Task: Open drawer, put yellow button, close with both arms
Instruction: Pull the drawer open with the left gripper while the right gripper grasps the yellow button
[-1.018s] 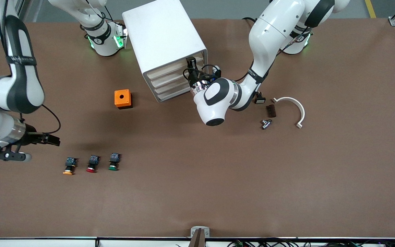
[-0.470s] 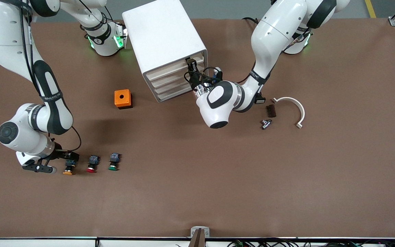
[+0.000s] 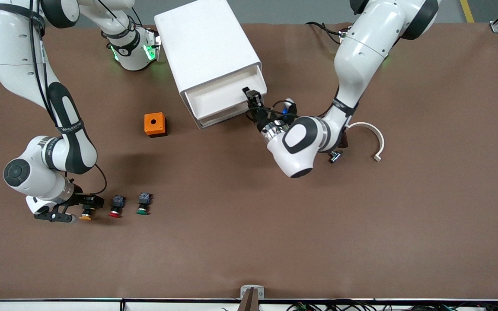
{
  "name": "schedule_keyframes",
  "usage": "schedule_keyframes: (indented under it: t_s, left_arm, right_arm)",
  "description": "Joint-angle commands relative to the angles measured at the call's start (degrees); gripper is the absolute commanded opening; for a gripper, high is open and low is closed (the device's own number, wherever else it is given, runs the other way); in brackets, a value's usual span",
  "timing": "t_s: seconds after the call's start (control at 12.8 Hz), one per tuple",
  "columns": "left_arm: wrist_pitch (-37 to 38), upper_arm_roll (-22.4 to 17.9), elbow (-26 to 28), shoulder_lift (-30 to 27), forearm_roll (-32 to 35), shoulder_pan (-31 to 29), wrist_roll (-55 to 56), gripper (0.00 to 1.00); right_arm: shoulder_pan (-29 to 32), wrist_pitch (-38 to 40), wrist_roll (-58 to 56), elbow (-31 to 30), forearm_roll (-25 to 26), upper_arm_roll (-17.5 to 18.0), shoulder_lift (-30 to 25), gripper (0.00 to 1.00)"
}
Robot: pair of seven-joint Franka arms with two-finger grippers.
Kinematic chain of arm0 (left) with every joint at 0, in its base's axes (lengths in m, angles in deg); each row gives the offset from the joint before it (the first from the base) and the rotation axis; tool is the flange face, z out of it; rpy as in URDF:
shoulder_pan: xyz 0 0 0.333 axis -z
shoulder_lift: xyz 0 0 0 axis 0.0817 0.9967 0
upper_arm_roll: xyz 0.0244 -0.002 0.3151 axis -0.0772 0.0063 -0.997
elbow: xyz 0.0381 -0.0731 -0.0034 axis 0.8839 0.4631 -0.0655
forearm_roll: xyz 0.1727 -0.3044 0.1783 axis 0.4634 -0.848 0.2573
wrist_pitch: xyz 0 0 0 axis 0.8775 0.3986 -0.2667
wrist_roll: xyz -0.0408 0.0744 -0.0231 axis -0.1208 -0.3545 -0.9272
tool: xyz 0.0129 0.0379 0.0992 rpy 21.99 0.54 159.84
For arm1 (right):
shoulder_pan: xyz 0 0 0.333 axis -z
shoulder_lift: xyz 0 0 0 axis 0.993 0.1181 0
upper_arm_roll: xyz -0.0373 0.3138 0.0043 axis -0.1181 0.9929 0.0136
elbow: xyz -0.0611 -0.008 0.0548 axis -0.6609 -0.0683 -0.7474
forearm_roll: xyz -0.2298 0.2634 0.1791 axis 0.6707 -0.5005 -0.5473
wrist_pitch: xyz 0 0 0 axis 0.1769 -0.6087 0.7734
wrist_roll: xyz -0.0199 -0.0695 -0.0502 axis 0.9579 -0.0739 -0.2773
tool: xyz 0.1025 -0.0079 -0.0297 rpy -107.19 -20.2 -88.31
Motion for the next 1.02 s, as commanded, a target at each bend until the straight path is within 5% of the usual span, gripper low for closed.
schedule_keyframes:
  t_s: [0.0,0.24,0.31,0.47,0.63,0.78,0.94]
  left_arm:
    - [-0.05,-0.12,-0.90,0.39,-1.74,-3.12,-0.27,0.08]
    - [-0.05,-0.30,-0.99,0.39,-1.66,-5.58,-0.54,0.09]
    - [-0.14,-0.30,-0.99,0.39,-1.57,-6.20,-0.71,0.12]
    - [-0.31,-0.30,-0.99,0.39,-1.65,-6.38,-0.71,0.35]
    - [-0.40,-0.30,-1.16,0.13,-1.66,-6.38,-2.63,0.70]
    - [-0.40,-0.39,-2.57,0.04,-1.22,-7.17,-11.29,0.99]
    - [-0.40,-0.91,-3.97,-0.05,-0.95,-7.96,-23.86,0.99]
  right_arm:
    - [0.59,0.36,-1.80,2.08,0.29,0.09,2.03,1.00]
    - [1.03,0.44,-1.80,2.17,0.11,0.09,2.55,0.96]
    - [1.03,0.53,-1.80,2.25,0.11,0.09,2.56,0.85]
    - [0.94,0.70,-1.80,2.43,0.29,0.09,2.47,0.47]
    - [0.94,1.14,-1.54,2.87,0.03,0.18,2.38,0.04]
    - [1.03,1.41,-1.71,3.13,-0.06,0.09,2.03,0.00]
    - [0.68,5.69,-1.27,4.00,-0.15,0.09,0.81,0.00]
